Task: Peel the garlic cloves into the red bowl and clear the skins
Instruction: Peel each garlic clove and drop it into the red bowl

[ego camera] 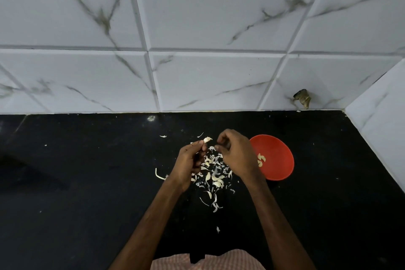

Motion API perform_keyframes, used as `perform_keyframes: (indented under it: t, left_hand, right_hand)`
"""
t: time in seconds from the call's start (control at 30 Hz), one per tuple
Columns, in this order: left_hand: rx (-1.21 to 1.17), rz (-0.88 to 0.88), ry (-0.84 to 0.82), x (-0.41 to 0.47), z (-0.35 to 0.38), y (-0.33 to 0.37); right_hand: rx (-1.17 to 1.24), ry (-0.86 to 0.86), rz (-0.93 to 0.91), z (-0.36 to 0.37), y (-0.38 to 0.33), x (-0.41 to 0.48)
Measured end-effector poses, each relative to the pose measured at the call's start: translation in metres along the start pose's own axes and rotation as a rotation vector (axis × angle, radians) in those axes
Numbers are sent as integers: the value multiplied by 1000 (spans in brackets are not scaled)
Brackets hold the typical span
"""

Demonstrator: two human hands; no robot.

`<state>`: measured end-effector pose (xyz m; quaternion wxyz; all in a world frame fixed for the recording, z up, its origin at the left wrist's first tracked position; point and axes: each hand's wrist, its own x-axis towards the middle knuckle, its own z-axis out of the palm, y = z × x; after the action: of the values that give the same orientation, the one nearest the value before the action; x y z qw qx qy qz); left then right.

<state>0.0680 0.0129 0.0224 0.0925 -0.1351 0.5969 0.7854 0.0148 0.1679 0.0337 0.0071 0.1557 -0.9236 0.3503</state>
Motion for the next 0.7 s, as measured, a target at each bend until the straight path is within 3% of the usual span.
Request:
perform_keyframes:
  t: [0.2,0.37,0.53,0.6,0.7]
  left_hand:
    - [58,12,21,2,0,-1]
    - [144,117,-30,2,-1,-6]
    - [661,440,57,8,-6,-10]
    - [814,471,118,9,-7,-10]
    - [848,421,122,11,-10,-9]
  right_hand:
    - [370,-58,-122,-1,-4,0]
    - [383,5,-99,5,-4,1]
    - [432,-33,150,15,-7,1]
    - [387,-21,135,16,-8,-1]
    - [346,-19,83,12,-9,-1]
